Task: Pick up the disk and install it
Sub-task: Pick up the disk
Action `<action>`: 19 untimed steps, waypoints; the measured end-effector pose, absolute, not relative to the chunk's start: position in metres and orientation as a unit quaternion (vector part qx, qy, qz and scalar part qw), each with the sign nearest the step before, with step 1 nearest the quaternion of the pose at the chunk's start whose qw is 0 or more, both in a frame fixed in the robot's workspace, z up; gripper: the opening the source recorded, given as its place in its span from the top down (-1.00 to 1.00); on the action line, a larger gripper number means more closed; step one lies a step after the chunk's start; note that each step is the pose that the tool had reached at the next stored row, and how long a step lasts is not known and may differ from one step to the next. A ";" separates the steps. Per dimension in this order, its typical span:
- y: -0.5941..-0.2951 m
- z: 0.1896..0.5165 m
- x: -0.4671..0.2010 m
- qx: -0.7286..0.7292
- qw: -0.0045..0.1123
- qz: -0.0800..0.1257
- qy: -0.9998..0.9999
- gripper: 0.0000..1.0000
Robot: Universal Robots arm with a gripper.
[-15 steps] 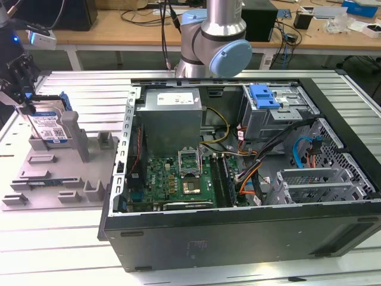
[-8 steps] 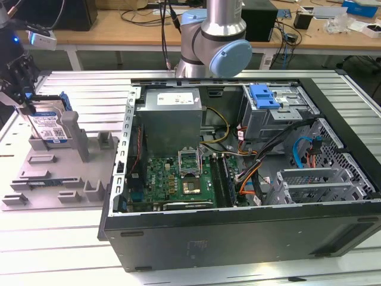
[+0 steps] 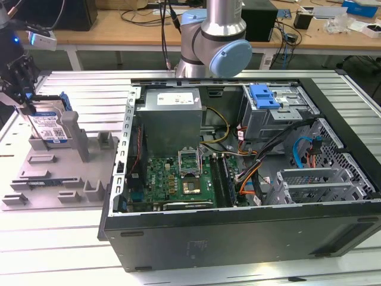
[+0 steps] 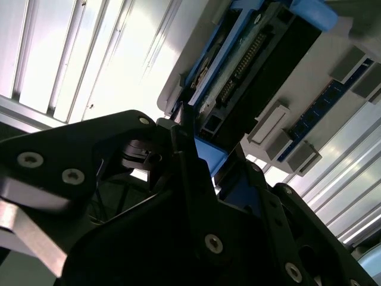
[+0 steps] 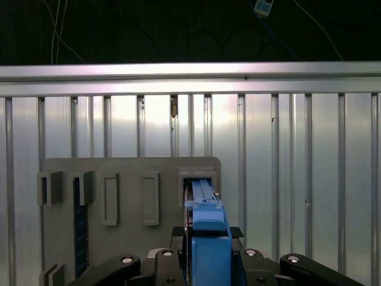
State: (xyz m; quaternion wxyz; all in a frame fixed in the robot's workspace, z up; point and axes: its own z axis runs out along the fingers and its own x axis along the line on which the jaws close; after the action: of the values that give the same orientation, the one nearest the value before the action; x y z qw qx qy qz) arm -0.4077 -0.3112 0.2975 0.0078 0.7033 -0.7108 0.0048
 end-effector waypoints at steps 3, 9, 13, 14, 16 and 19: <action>-0.311 0.297 -0.408 0.703 0.008 0.005 -0.711 0.27; -0.311 0.299 -0.408 0.703 0.007 0.005 -0.711 0.27; -0.311 0.301 -0.408 0.704 0.008 0.005 -0.711 0.27; -0.311 0.302 -0.408 0.704 0.007 0.005 -0.711 0.27; -0.311 0.304 -0.408 0.704 0.007 0.005 -0.710 0.27; -0.311 0.307 -0.408 0.704 0.007 0.005 -0.710 0.27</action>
State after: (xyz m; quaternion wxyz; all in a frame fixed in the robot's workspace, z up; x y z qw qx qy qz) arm -0.4077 -0.3112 0.3072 0.0074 0.7041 -0.7100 0.0046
